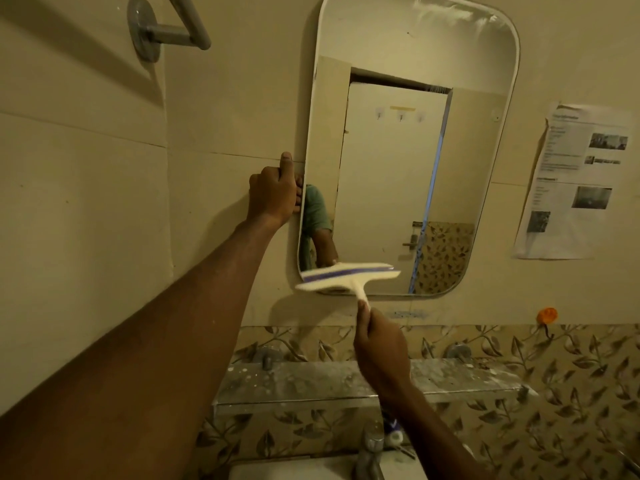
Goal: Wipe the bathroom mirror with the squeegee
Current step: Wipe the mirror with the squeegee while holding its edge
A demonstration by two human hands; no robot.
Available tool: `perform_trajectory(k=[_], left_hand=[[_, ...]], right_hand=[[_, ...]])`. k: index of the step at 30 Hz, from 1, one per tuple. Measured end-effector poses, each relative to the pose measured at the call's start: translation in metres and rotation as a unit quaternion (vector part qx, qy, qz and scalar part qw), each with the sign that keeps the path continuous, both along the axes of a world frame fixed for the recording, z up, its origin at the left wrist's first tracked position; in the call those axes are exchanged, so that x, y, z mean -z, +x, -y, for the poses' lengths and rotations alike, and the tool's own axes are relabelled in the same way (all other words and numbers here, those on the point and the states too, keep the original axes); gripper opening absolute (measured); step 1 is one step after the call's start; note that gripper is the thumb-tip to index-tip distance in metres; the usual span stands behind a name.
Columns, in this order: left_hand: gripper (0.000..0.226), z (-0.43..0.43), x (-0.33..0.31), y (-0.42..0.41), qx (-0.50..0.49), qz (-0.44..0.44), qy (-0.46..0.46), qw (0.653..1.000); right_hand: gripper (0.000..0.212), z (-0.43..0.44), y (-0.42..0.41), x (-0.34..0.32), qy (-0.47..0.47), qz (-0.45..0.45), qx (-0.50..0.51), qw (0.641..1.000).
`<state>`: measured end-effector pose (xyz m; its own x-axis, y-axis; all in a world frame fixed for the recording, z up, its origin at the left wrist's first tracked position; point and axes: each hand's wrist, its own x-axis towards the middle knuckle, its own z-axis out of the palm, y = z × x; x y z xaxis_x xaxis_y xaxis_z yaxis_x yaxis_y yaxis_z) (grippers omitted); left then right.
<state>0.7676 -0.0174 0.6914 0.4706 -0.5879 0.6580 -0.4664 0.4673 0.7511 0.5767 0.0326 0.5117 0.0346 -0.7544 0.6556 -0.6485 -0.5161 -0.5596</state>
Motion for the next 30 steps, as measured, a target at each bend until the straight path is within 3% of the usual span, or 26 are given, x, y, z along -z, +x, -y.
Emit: perform_trajectory(k=[5,9,13,21,27,30], left_hand=[[0.061,-0.003,-0.001,-0.002,0.004,-0.005,-0.008,1.0],[0.063,-0.003,0.0,-0.002,0.002,-0.005,-0.007,1.0],[0.064,-0.004,0.0,-0.003,0.004,-0.011,-0.011,1.0],[0.065,-0.01,-0.001,-0.004,0.017,-0.016,-0.006,1.0],[0.067,-0.008,0.0,-0.003,0.005,-0.012,0.004,1.0],[0.065,-0.011,0.0,-0.006,0.011,-0.018,0.005,1.0]], right_hand=[[0.046,0.015,-0.003,-0.067,-0.074,0.065,0.001,0.995],[0.045,0.016,0.002,-0.012,-0.036,0.091,-0.009,0.995],[0.043,0.004,-0.004,0.025,0.006,0.061,0.006,0.998],[0.047,0.013,0.005,-0.106,-0.089,0.095,-0.015,0.991],[0.046,0.01,0.002,0.007,0.011,0.068,-0.006,0.998],[0.049,0.002,-0.004,0.026,0.022,0.06,0.006,0.998]])
